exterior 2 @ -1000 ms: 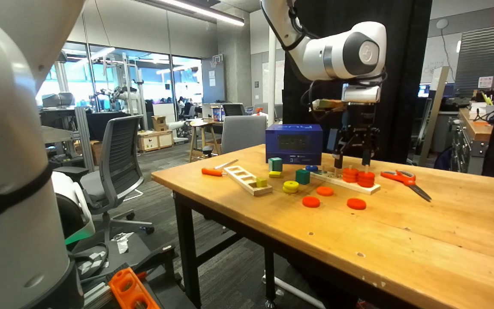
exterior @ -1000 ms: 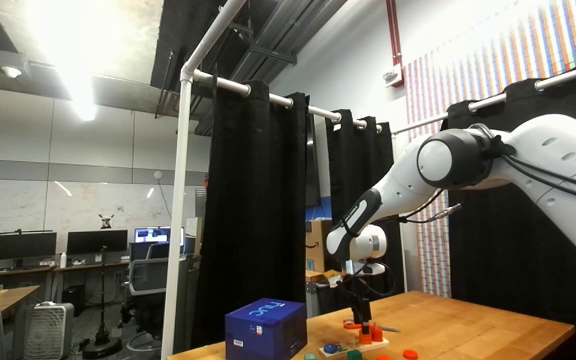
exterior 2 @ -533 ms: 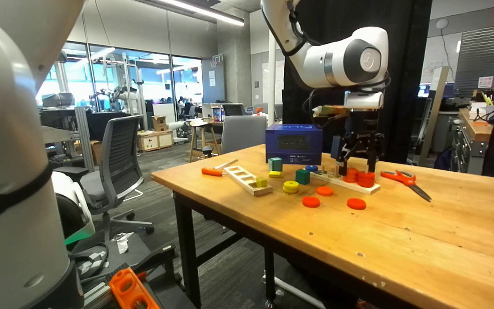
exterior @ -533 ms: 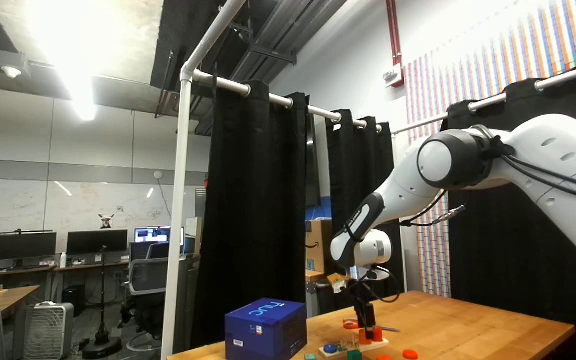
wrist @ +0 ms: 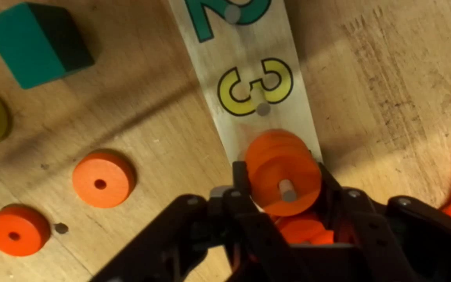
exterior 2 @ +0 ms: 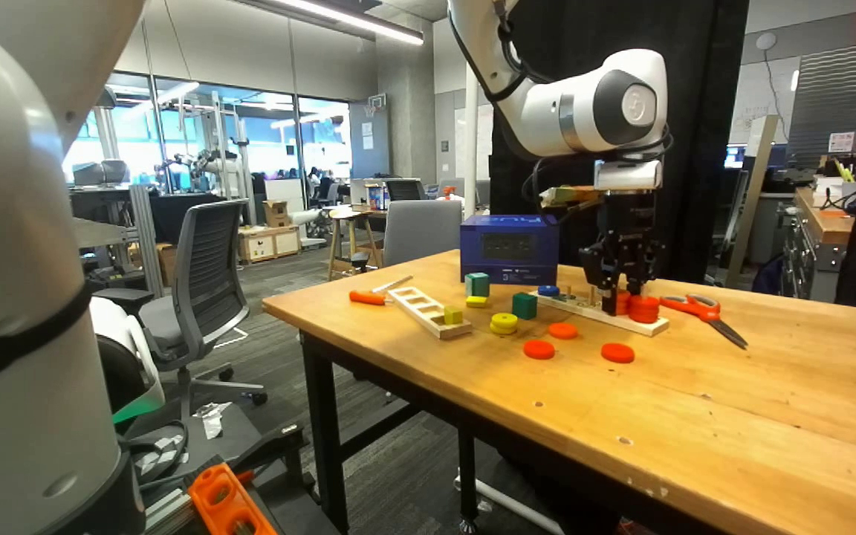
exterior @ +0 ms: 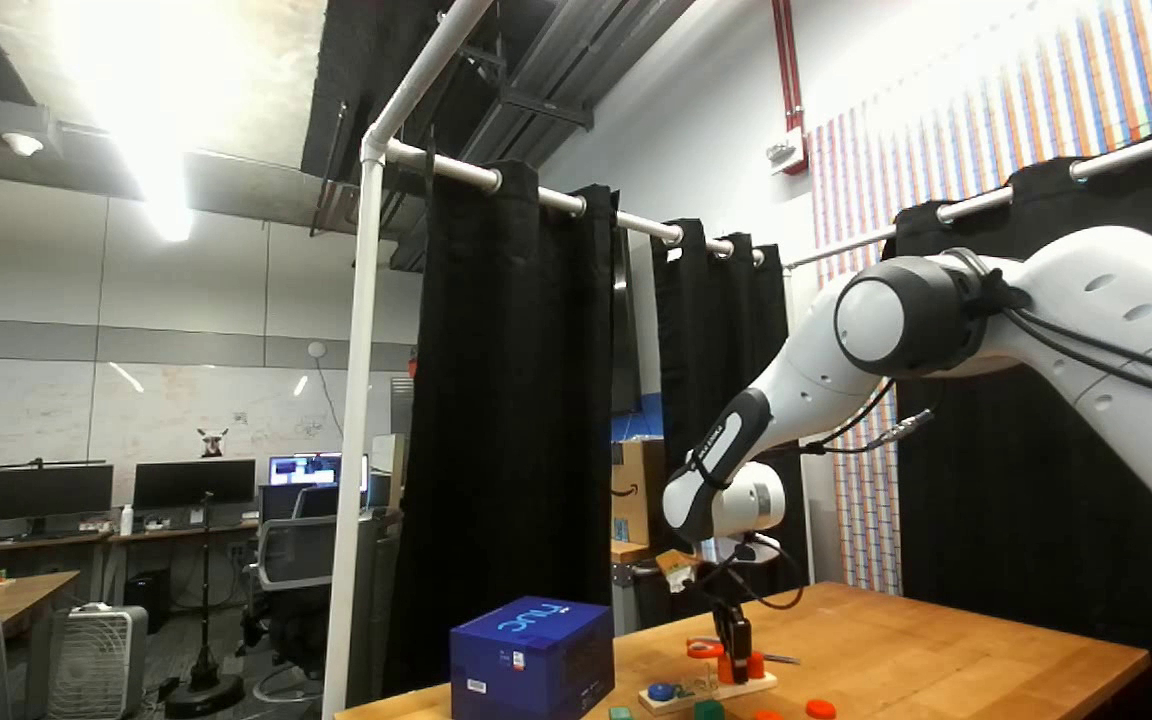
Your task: Move the round orange block from the second position from the right on the wooden board to the table
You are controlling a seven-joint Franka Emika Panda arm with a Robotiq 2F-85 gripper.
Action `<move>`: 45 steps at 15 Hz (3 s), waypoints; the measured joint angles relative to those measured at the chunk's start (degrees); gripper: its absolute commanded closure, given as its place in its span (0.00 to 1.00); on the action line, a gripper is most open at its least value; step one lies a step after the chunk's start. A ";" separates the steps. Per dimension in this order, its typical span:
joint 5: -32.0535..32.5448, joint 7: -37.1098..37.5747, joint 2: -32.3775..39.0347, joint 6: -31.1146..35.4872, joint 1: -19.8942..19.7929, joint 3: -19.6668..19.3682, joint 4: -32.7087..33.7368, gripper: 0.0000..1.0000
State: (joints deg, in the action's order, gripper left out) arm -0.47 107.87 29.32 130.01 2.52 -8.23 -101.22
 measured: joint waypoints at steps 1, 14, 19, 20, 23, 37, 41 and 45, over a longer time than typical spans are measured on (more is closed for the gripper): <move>0.29 0.23 -0.13 0.00 0.10 -0.05 -0.13 0.74; 1.74 1.13 -1.51 0.00 0.44 -0.16 -1.30 0.00; 1.74 1.13 -1.73 0.00 0.44 -0.16 -1.30 0.27; 1.74 1.13 -1.77 0.00 0.44 -0.16 -1.30 0.34; 1.91 1.13 -1.81 0.00 0.44 -0.16 -1.30 0.58; 2.83 1.17 -4.33 -0.03 0.80 -0.17 -2.93 0.83; 4.08 1.52 -8.45 -0.17 1.27 -0.16 -5.43 0.83; 4.88 1.50 -12.80 -0.81 1.33 0.01 -8.42 0.82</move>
State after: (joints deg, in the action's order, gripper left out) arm 4.42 109.37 16.52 129.20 3.85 -8.21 -109.64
